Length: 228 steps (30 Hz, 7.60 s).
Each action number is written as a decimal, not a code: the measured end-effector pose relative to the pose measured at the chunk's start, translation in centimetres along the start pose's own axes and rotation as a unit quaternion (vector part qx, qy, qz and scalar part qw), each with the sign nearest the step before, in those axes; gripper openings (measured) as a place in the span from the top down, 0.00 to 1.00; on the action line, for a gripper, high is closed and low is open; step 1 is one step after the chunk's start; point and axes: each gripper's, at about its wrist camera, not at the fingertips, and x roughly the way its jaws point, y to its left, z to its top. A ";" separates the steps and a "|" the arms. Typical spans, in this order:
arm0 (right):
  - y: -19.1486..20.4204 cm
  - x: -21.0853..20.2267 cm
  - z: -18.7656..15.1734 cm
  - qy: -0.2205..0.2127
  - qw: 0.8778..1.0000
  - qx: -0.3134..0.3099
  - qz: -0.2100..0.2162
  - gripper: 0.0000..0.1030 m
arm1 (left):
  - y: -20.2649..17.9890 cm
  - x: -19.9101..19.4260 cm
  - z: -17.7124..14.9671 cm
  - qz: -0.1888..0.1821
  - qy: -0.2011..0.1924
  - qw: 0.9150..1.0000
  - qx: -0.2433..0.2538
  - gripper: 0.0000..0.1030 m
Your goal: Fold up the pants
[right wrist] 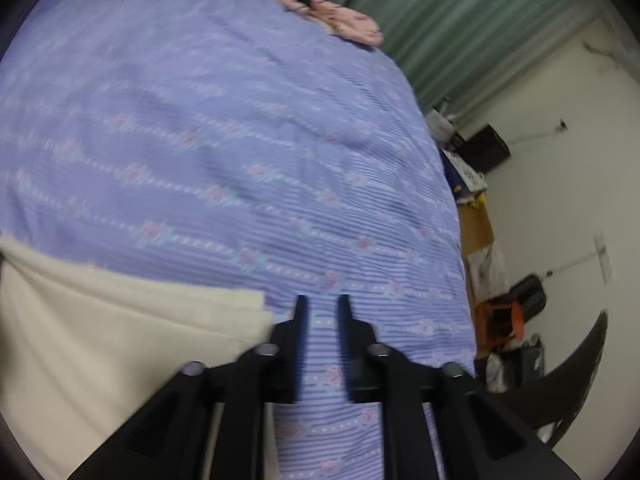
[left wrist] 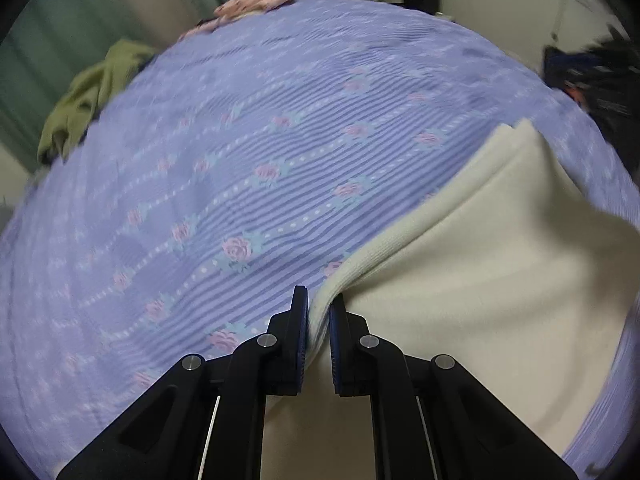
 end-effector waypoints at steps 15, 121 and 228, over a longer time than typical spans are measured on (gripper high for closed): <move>-4.3 -6.5 -16.4 -0.023 0.977 0.174 0.123 0.46 | -11.3 -5.1 7.0 -0.064 -0.087 0.984 0.145 0.24; 57.8 -36.3 -4.9 -0.040 0.963 0.062 0.258 0.27 | 53.8 -10.4 -45.4 -0.034 0.002 0.942 -0.333 0.43; 48.5 -34.0 -18.7 0.026 0.957 0.072 0.280 0.46 | 38.0 -20.5 -48.7 0.214 0.012 0.962 -0.170 0.11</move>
